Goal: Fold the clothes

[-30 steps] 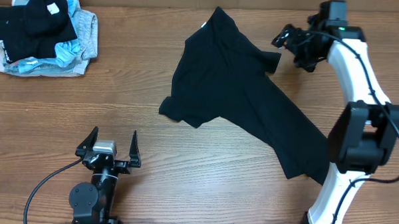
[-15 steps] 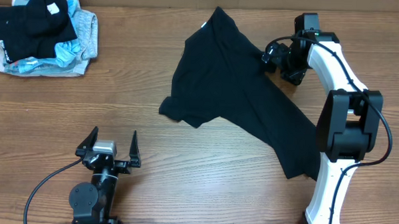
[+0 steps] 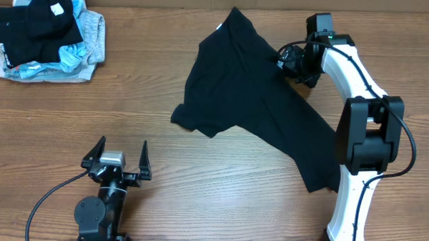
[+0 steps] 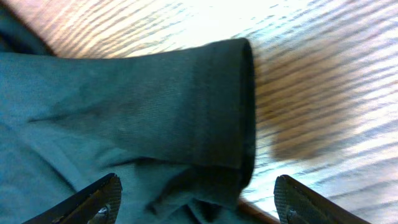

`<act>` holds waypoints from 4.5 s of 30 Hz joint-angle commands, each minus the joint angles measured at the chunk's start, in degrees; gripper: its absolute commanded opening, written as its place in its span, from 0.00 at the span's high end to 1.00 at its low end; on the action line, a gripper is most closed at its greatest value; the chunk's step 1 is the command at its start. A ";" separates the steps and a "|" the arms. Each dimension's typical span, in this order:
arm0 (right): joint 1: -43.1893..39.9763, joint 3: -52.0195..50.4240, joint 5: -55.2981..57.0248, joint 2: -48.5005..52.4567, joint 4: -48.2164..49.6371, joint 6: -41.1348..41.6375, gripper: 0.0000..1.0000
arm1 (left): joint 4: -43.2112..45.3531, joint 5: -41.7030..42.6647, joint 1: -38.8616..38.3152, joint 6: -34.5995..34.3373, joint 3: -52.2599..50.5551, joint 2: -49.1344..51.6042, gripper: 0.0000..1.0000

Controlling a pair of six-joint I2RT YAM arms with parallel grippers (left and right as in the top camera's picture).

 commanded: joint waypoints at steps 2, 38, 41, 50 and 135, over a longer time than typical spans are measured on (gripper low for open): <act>0.44 0.28 4.48 1.03 -0.15 0.09 0.18 | -0.11 -0.59 0.35 0.26 -0.22 -0.59 0.00; 0.92 9.29 13.03 4.09 -2.21 -3.63 0.96 | -0.13 -0.59 0.35 0.26 -0.22 -0.59 0.00; 0.35 17.20 22.93 4.09 -7.45 -4.02 0.96 | -0.13 -0.59 0.35 0.28 -0.22 -0.59 0.00; -5.46 41.27 43.58 4.09 -10.71 -14.97 0.96 | -0.11 -0.59 0.35 0.26 -0.22 -0.59 0.00; -4.15 14.38 31.01 -25.57 -39.71 17.40 0.00 | 6.27 23.26 0.31 -2.21 23.37 17.18 0.00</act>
